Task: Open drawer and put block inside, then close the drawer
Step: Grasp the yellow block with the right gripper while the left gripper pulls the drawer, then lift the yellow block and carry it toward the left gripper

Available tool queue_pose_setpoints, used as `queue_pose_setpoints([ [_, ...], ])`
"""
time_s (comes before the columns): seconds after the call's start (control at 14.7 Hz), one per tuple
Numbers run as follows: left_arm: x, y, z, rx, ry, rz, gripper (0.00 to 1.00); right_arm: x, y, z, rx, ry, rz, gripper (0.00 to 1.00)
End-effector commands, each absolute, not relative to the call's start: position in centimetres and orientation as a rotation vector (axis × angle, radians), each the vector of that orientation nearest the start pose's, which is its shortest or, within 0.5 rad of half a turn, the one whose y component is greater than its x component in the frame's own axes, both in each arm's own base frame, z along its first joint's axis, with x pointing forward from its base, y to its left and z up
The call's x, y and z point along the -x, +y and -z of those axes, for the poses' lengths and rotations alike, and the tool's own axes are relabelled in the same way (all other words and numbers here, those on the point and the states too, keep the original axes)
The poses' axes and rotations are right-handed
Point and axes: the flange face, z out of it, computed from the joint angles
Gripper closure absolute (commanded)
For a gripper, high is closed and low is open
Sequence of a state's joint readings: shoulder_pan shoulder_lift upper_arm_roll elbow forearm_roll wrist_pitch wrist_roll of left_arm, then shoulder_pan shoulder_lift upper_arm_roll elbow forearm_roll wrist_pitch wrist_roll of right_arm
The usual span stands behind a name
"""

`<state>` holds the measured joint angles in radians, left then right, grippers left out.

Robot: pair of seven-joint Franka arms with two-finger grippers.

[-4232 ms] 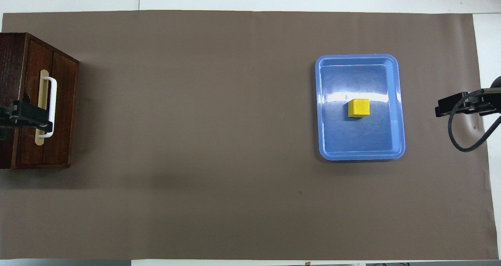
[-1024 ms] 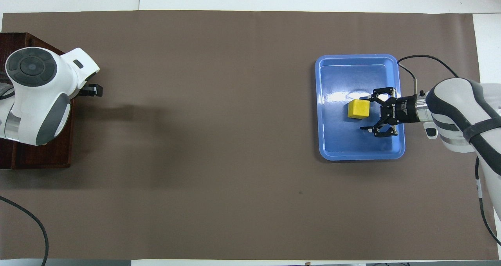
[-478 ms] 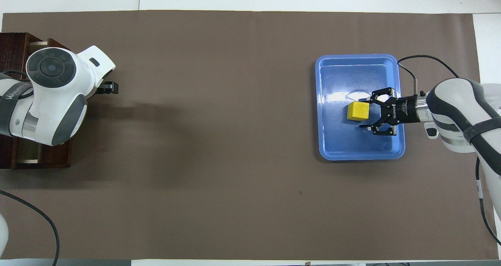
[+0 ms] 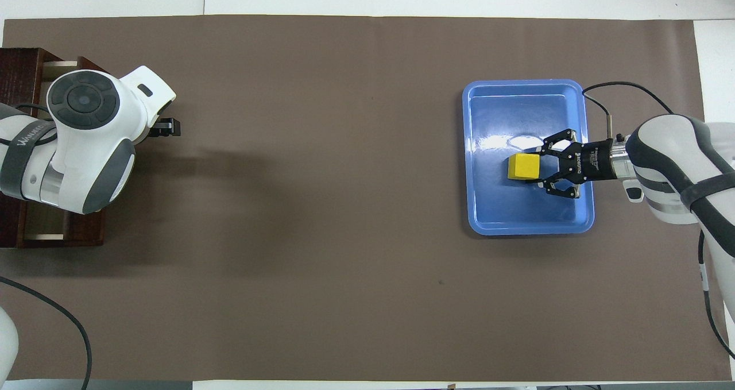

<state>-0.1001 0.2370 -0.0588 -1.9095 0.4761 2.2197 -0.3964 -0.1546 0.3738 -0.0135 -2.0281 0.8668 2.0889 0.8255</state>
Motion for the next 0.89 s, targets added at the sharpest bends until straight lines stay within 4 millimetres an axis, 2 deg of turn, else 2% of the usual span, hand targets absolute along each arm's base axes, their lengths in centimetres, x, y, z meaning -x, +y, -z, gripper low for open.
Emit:
queue_pose_setpoints([
  [0.0, -61.2, -10.4, -37.4, 2.833, 0.029, 0.239, 0.00, -57.8, -5.9, -26.5, 1.785, 1.744, -0.612, 1.00],
  [0.2, -61.0, -11.7, -37.5, 2.849, 0.016, 0.246, 0.00, -59.1, -5.6, -27.9, 1.792, 1.722, -0.585, 1.00],
  [0.27, -60.9, -12.3, -37.5, 2.850, 0.012, 0.251, 0.00, -60.0, -4.5, -29.0, 1.793, 1.710, -0.602, 1.00],
  [0.41, -60.7, -13.4, -37.6, 2.855, -0.003, 0.262, 0.00, -62.0, -3.6, -31.1, 1.768, 1.726, -0.648, 1.00],
  [0.48, -60.6, -13.8, -37.6, 2.858, -0.009, 0.265, 0.00, -63.1, -2.3, -32.1, 1.793, 1.701, -0.636, 1.00],
  [0.61, -60.3, -15.4, -37.7, 2.876, -0.025, 0.272, 0.00, -64.6, 1.4, -33.5, 1.846, 1.646, -0.630, 1.00],
  [0.82, -60.1, -16.3, -37.8, 2.888, -0.022, 0.265, 0.00, -65.6, 9.6, -34.8, 1.840, 1.717, -0.692, 1.00],
])
